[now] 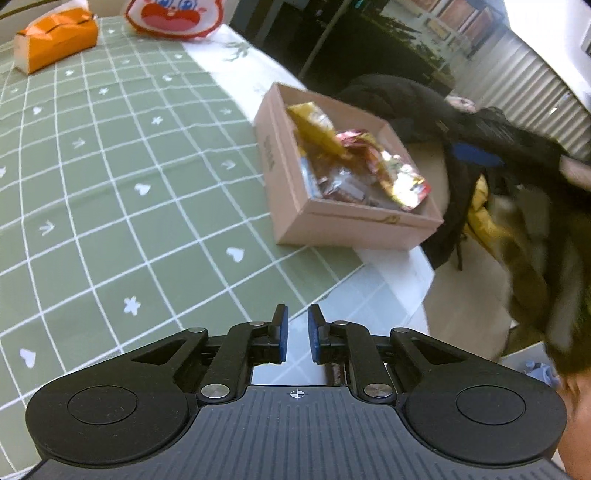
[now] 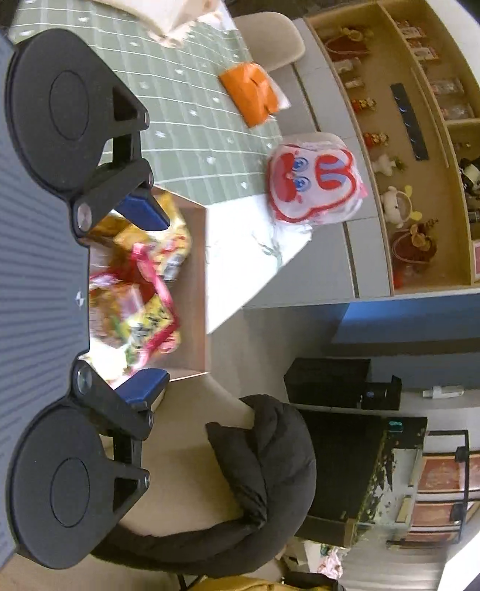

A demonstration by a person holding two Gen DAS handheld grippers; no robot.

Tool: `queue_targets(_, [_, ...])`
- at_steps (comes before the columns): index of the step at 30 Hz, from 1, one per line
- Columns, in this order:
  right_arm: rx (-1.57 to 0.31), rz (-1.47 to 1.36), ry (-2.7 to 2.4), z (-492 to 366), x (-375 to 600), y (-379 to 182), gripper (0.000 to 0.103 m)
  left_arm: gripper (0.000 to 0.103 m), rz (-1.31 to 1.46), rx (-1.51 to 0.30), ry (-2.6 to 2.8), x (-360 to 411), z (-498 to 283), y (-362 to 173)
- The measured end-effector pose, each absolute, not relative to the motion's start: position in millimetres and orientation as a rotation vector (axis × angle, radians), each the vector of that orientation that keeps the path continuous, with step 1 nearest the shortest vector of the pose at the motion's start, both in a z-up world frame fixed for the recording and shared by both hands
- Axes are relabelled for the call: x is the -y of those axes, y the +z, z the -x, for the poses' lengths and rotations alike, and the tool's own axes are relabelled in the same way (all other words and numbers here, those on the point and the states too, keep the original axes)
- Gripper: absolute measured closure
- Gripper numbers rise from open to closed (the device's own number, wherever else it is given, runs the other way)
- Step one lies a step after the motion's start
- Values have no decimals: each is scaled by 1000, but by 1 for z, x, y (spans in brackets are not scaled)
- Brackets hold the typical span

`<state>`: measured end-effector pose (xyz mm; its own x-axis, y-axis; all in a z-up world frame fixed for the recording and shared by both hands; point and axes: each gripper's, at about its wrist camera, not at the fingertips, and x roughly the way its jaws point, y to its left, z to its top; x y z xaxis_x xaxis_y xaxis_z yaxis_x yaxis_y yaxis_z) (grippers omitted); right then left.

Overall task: Organize snacks
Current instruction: 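Grasp the Dove bar from the table with the right tool, then carry the Dove bar into the pink box and open the right tool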

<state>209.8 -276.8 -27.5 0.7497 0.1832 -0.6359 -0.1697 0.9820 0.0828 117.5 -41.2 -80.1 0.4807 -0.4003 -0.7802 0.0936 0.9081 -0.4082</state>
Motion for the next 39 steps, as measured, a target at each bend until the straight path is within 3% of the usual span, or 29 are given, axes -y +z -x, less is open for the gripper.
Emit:
queue_targets(10, [-963, -45, 309, -81, 255, -87, 22, 89, 365, -1175, -247, 46, -111, -113])
queue_targets(14, [-1022, 70, 350, -54, 219, -117, 38, 89, 371, -1156, -231, 46, -104, -110])
queue_targets(18, [-1007, 135, 363, -47, 203, -123, 41, 89, 385, -1142, -216, 40, -100, -106])
queue_targets(21, [-991, 160, 368, -46, 200, -121, 58, 89, 392, -1142, -205, 37, -97, -104])
queue_targets(23, [-1003, 141, 387, -49, 201, -121, 59, 89, 396, -1141, -202, 35, -94, -103])
queue_targets(29, [-920, 83, 380, -56, 224, -88, 59, 89, 409, -1134, -195, 29, -91, -101])
queue_targets(34, [-743, 47, 338, -67, 244, -30, 62, 89, 396, -1121, -223, 31, -93, -94])
queue_targets(37, [-605, 67, 321, -80, 250, 13, 76, 89, 382, -1102, -248, 35, -96, -86])
queue_targets(38, [-566, 83, 318, -88, 250, 25, 88, 89, 379, -1094, -256, 36, -97, -83])
queue_targets(39, [-531, 98, 310, -97, 250, 38, 89, 89, 377, -1088, -263, 37, -98, -80])
